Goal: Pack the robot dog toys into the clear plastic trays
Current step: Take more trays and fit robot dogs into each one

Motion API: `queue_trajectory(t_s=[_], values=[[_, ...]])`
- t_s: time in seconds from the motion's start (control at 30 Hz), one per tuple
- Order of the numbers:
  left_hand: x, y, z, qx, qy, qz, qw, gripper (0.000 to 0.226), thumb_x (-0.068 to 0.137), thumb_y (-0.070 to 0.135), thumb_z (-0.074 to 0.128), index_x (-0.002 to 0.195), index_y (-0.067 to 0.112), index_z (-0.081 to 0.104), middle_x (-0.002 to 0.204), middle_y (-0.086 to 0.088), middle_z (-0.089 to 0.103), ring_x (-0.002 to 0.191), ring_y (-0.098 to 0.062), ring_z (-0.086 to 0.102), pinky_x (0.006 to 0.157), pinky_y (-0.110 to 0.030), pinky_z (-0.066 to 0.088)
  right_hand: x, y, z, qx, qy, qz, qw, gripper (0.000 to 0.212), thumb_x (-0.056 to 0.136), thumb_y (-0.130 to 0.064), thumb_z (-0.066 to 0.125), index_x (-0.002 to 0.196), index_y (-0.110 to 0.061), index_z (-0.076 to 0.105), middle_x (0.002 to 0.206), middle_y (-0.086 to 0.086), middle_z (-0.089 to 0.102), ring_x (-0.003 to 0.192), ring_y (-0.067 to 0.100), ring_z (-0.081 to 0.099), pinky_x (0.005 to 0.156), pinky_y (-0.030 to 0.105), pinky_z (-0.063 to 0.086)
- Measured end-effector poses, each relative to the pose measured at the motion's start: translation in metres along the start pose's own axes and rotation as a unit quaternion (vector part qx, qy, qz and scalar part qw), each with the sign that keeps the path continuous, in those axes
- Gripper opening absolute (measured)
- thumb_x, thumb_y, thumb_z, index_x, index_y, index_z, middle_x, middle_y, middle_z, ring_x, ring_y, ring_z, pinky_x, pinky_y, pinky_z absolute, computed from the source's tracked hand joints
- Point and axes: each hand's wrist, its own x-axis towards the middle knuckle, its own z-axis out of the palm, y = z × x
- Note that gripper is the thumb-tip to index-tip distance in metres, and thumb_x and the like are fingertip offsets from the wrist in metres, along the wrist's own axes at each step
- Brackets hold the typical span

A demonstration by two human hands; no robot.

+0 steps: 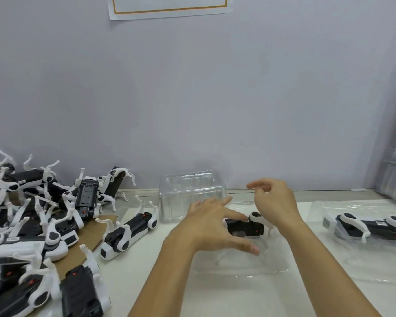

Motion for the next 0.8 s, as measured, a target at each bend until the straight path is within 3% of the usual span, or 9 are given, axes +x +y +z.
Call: queue_trajectory(t_s=[0.1,0.23,0.33,0.47,0.57,0.67,0.8], values=[[0.000,0.001,0.000,0.043,-0.012,-0.009,0.999,0.088,0.056,0.076,0.076,0.134,0.065,0.036,0.164,0.014,0.003,0.149,-0.014,-0.005,0.118,-0.040,-0.004,0.001,0.001,0.001,0.013,0.007,0.011,1.000,0.032,0.094,-0.007,0.046,0.090,-0.023,0.073,0.085,-0.008,0.064,0.052,-0.014,0.057,0.041,0.004,0.036],[0.001,0.003,0.005,0.054,0.064,0.012,0.996,0.073,0.063,0.068,0.075,0.130,0.057,0.050,0.142,0.013,0.034,0.133,-0.016,0.024,0.105,-0.030,0.012,0.001,-0.001,-0.002,0.019,0.021,0.013,1.000,0.030,0.093,-0.010,0.048,0.087,-0.026,0.073,0.084,-0.011,0.065,0.056,0.002,0.060,0.044,0.009,0.037],[0.001,0.001,0.006,0.053,0.104,0.023,0.993,0.066,0.064,0.068,0.074,0.126,0.054,0.055,0.128,0.014,0.035,0.122,-0.014,0.024,0.103,-0.031,0.018,0.004,-0.006,-0.009,0.045,0.063,0.015,0.997,0.028,0.092,-0.012,0.051,0.087,-0.029,0.073,0.085,-0.015,0.065,0.068,-0.003,0.057,0.056,0.011,0.037],[0.002,0.004,0.003,0.087,0.185,0.061,0.977,0.066,0.067,0.070,0.070,0.129,0.052,0.054,0.140,0.010,0.029,0.126,-0.010,0.016,0.115,-0.039,0.011,0.007,-0.011,-0.024,0.075,0.138,-0.002,0.988,0.027,0.092,-0.013,0.051,0.092,-0.027,0.073,0.089,-0.010,0.069,0.075,-0.008,0.056,0.062,0.010,0.037],[0.002,0.011,-0.001,0.139,0.273,0.078,0.949,0.064,0.068,0.068,0.069,0.128,0.050,0.055,0.146,0.004,0.031,0.132,-0.022,0.026,0.116,-0.045,0.008,0.007,-0.016,-0.030,0.106,0.169,-0.021,0.980,0.022,0.093,-0.020,0.052,0.098,-0.027,0.072,0.092,-0.014,0.067,0.083,-0.007,0.056,0.065,0.011,0.037],[0.002,0.013,-0.004,0.172,0.348,0.051,0.920,0.065,0.067,0.066,0.071,0.128,0.047,0.058,0.145,-0.004,0.039,0.128,-0.032,0.037,0.112,-0.054,0.019,0.005,-0.019,-0.032,0.140,0.127,-0.049,0.981,0.020,0.096,-0.032,0.055,0.111,-0.031,0.068,0.097,-0.023,0.063,0.094,-0.006,0.057,0.070,0.014,0.039],[0.003,0.012,-0.005,0.181,0.419,0.039,0.889,0.066,0.065,0.063,0.074,0.126,0.043,0.061,0.142,-0.009,0.044,0.123,-0.036,0.041,0.108,-0.061,0.027,0.000,-0.021,-0.025,0.131,0.016,-0.084,0.988,0.036,0.092,-0.040,0.066,0.127,-0.032,0.062,0.114,-0.012,0.065,0.107,0.007,0.061,0.083,0.026,0.047]])
